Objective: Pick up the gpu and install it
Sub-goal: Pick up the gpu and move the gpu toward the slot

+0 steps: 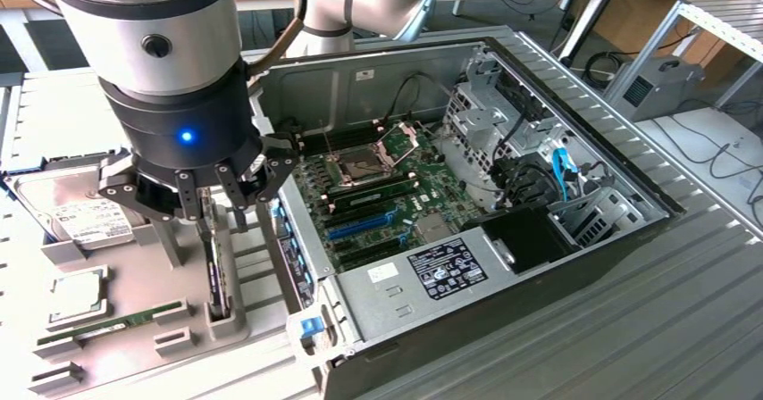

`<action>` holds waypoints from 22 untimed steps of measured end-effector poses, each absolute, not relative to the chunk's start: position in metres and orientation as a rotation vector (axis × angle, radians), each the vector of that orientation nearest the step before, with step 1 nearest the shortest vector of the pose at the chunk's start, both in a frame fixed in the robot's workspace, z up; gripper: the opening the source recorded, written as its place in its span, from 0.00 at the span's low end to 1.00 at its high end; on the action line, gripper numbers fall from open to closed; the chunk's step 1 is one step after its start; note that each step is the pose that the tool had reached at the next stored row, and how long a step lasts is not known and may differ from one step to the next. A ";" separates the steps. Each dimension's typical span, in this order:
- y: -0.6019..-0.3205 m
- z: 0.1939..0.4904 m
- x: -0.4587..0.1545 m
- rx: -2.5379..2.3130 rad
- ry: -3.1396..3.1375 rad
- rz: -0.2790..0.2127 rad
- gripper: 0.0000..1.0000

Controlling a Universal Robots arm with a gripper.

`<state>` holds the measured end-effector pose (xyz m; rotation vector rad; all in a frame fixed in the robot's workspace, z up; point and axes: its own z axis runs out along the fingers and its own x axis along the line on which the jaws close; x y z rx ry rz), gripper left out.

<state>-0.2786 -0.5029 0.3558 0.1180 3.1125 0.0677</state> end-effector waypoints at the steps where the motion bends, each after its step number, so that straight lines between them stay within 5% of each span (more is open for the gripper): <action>1: -0.503 0.356 -0.279 0.118 3.112 0.068 0.36; 22: -0.503 0.347 -0.279 0.118 3.113 0.068 0.36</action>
